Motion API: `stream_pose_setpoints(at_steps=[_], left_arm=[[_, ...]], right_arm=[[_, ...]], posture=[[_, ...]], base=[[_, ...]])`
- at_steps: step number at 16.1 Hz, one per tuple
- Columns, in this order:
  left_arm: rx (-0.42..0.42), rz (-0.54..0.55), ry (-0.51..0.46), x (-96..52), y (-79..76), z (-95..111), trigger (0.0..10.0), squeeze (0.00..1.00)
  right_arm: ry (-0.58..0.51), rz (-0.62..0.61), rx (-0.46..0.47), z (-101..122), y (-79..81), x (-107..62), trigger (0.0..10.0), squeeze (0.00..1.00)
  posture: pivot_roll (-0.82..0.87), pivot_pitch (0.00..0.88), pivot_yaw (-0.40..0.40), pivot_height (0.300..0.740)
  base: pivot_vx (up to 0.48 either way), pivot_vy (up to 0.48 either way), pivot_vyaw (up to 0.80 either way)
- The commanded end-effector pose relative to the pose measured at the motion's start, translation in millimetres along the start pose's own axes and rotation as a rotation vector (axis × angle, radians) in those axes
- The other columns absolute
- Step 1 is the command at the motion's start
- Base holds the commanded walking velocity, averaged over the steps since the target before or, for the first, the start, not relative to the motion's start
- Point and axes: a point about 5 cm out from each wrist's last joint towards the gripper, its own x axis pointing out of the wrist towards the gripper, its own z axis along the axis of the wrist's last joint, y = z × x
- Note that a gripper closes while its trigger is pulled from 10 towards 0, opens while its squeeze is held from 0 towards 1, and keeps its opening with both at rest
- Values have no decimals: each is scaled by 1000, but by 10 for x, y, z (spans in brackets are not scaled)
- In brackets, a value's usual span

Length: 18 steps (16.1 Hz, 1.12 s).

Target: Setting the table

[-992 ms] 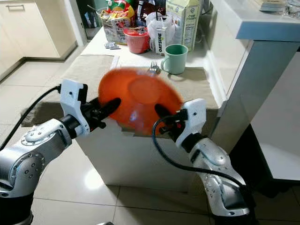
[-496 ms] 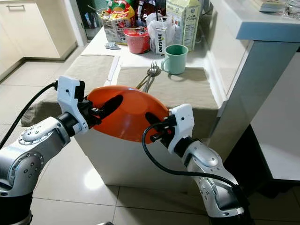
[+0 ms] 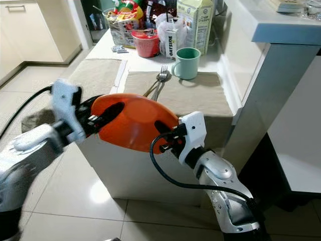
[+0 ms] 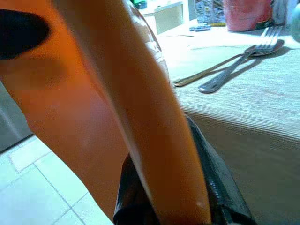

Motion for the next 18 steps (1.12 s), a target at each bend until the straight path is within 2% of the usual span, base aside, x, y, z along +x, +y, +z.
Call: stream_pose_setpoints(at_steps=[1,3,5,10,11,12,13,16,17,18], left_arm=[[26,-20,-10,-115,-21,57,10000,0],[22,-18,20,-265,-68,-25,10000,0],[24,-7,16,-301,-100,-45,10000,0],[36,4,-56,-559,-177,-62,10000,0],[-18,5,-52,-679,-201,-170,10000,0],[-29,3,-51,-701,-210,-196,10000,0],[-37,39,-26,-785,-206,-309,10000,0],[-26,152,-11,-843,-141,-432,10000,0],[-40,260,-35,-850,-69,-473,10000,0],[-90,444,-80,-879,60,-553,10000,0]], right_arm=[[-26,-10,-8,32,-12,1,0,0],[-25,-17,-6,22,-28,7,0,0],[-25,-21,-7,19,-34,18,0,0],[-32,-46,-33,19,-107,89,0,0],[-31,-48,-39,20,-134,98,0,0],[-30,-48,-40,19,-139,99,0,0],[-33,-56,-45,21,-164,121,0,0],[-55,-96,-61,47,-226,150,0,0],[-68,-120,-70,64,-256,163,0,0],[-89,-144,-82,83,-275,173,0,0]], posture=[[-148,0,92,740],[-131,0,95,740],[-122,0,94,740],[-87,0,78,740],[-82,0,73,740],[-81,0,72,740],[-72,0,65,740],[-70,0,60,740],[-73,0,57,740],[-77,0,58,740]], base=[[0,0,0],[0,0,0],[0,0,0],[0,0,0],[0,0,0],[0,0,0],[0,0,0],[0,0,0],[0,0,0],[0,0,0]])
